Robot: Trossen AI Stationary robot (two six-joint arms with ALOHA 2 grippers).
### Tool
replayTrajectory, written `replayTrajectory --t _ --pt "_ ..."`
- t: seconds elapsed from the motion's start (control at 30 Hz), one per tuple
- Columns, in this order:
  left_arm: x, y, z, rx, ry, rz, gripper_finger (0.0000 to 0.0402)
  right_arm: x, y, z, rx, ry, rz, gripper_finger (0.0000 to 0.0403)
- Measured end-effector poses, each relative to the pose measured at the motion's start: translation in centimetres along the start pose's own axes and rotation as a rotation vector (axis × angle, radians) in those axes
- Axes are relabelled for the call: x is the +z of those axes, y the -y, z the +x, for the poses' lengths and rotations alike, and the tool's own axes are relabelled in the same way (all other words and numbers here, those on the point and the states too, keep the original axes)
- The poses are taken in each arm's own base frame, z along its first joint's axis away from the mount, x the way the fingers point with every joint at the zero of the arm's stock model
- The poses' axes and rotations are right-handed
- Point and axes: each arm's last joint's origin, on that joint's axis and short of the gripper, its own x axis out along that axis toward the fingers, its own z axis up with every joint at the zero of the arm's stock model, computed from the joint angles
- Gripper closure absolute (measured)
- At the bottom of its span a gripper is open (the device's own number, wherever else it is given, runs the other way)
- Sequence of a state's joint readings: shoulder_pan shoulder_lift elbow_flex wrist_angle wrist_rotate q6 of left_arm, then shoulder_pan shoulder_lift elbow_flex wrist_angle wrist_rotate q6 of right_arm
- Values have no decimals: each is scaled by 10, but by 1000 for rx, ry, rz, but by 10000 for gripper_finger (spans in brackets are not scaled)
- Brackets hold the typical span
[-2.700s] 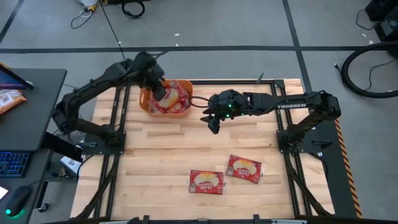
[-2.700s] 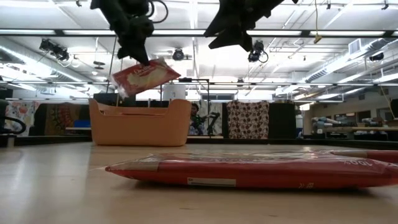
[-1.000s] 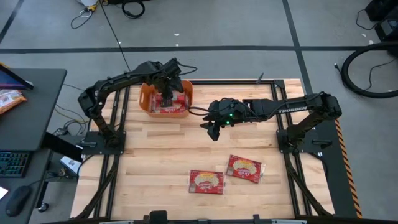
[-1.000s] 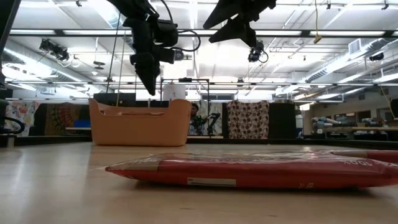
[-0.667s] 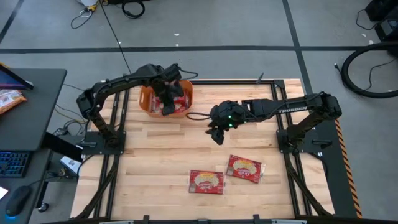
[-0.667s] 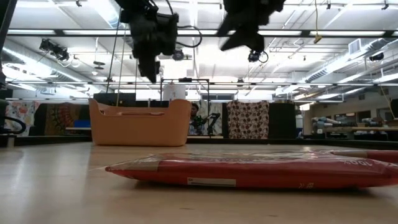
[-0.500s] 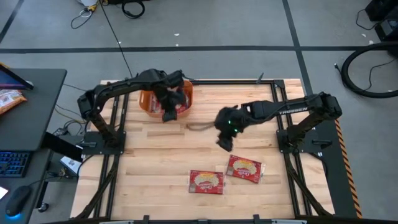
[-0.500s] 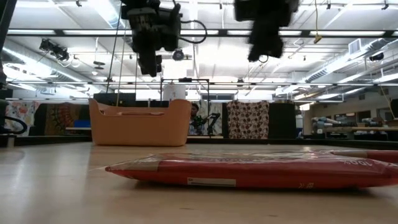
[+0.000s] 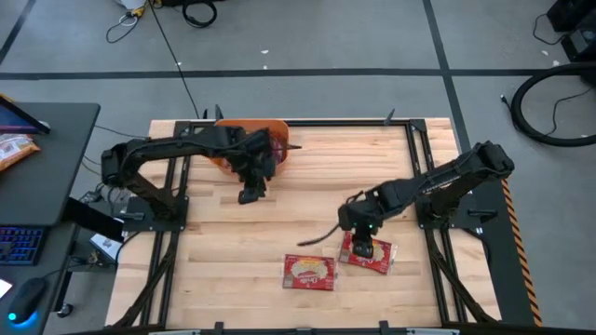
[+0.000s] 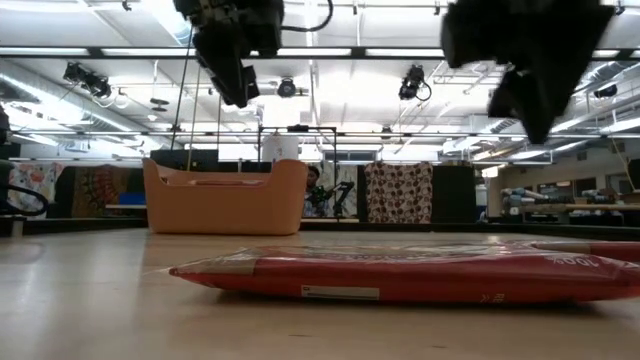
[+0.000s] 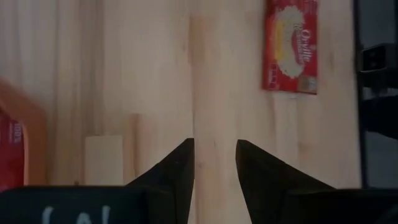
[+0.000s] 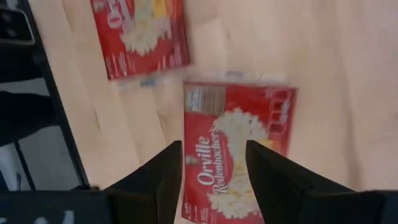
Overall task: Sort popcorn bags into baskets
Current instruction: Put the red popcorn bag into the orange bin
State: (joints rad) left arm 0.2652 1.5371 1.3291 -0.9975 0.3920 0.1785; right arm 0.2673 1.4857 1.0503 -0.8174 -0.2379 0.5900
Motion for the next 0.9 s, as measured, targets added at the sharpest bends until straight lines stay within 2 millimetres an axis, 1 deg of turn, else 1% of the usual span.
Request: replayTrajectory --t 0.13,0.23,0.33,0.43,0.57,0.7,0.8,0.9 --pt "-15 7 4 48 12 -25 279 -16 1 21 -7 -35 22 221" --pt "-28 10 3 58 24 -57 279 -28 6 33 -25 -68 55 221" --pt "-37 15 0 76 79 -78 279 -36 9 40 -44 -95 78 221" --pt "-45 22 -7 88 182 -60 279 -41 12 47 -47 -99 71 221" --pt "-59 32 -12 111 284 -54 279 -44 18 57 -18 -68 42 221" --pt "-73 40 -13 100 318 -115 279 -44 21 66 21 -7 27 221" --pt "-76 46 -16 93 339 -171 279 -38 25 72 35 67 6 221" --pt "-76 54 -21 65 388 -194 279 -25 32 79 26 135 1 221"
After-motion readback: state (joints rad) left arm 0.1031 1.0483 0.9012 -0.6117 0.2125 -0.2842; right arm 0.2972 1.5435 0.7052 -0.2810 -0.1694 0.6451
